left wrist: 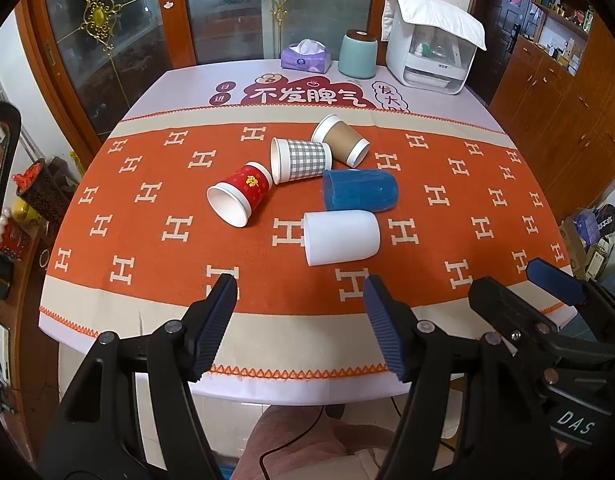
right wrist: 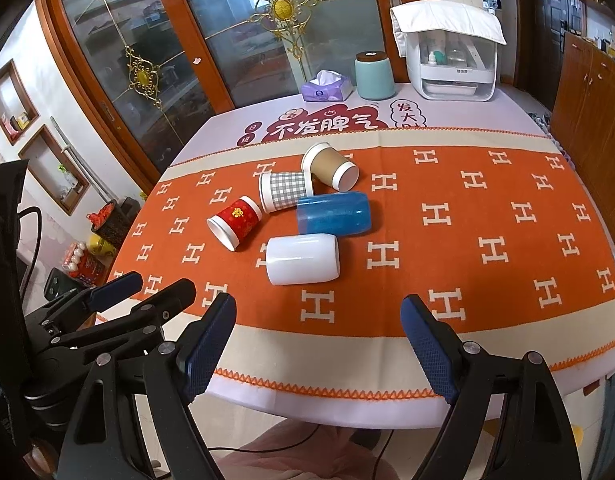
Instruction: Flip cup upside down
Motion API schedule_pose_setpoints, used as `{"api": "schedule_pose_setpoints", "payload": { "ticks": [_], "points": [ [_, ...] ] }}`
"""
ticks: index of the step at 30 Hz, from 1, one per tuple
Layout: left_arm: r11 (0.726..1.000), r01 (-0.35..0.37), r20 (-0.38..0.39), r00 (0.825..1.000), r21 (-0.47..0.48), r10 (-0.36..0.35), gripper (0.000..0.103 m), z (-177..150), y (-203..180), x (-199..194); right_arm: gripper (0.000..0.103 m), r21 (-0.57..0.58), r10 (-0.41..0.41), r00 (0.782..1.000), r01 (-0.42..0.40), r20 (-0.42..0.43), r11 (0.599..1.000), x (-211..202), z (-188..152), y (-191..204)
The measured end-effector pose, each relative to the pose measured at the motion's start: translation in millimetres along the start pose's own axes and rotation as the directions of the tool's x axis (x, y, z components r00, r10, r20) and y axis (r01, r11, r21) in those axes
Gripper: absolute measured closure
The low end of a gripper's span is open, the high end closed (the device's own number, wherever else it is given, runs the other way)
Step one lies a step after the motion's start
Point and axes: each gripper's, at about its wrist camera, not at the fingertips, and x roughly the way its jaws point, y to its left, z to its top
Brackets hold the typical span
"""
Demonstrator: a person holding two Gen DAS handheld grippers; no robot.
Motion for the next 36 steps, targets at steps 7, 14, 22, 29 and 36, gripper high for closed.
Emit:
{"api": "schedule_pose_setpoints", "payload": {
  "ticks": [7, 14, 22, 29, 36],
  "points": [
    [1.000, -0.012, -0.001, 1.000, 0.000, 0.012, 0.040, -2.4, 5.0, -0.7, 0.017, 0.001, 0.001, 1.000, -0.001, 0.000, 1.000, 0.0, 0.0, -0.2],
    [1.000, -0.026, -0.003, 1.000, 0.005, 0.026, 0.040, 0.7, 3.4, -0.7, 0.017, 0.001, 0.000, 1.000, 0.000, 0.000, 1.000, -0.1, 1.2, -0.7],
    [1.000, -0.029, -0.007, 1.000, 0.008, 0.029, 0.040, 1.4, 4.0, -0.3, 0.017, 0.010, 0.000, 1.000, 0.000, -0.010, 1.000, 2.9, -1.9, -2.0],
    [0.999, -0.031, -0.015, 0.999, 0.016, 0.031, 0.040, 1.9, 1.0, 1.5, 0.017, 0.023, 0.002, 1.000, -0.001, -0.021, 1.000, 9.3, 0.7, -5.3],
    [0.999, -0.035, -0.015, 0.999, 0.015, 0.035, 0.040, 1.4, 0.2, 2.0, 0.017, 0.022, 0.003, 1.000, -0.003, -0.021, 1.000, 9.4, 0.3, -5.4]
  ]
}}
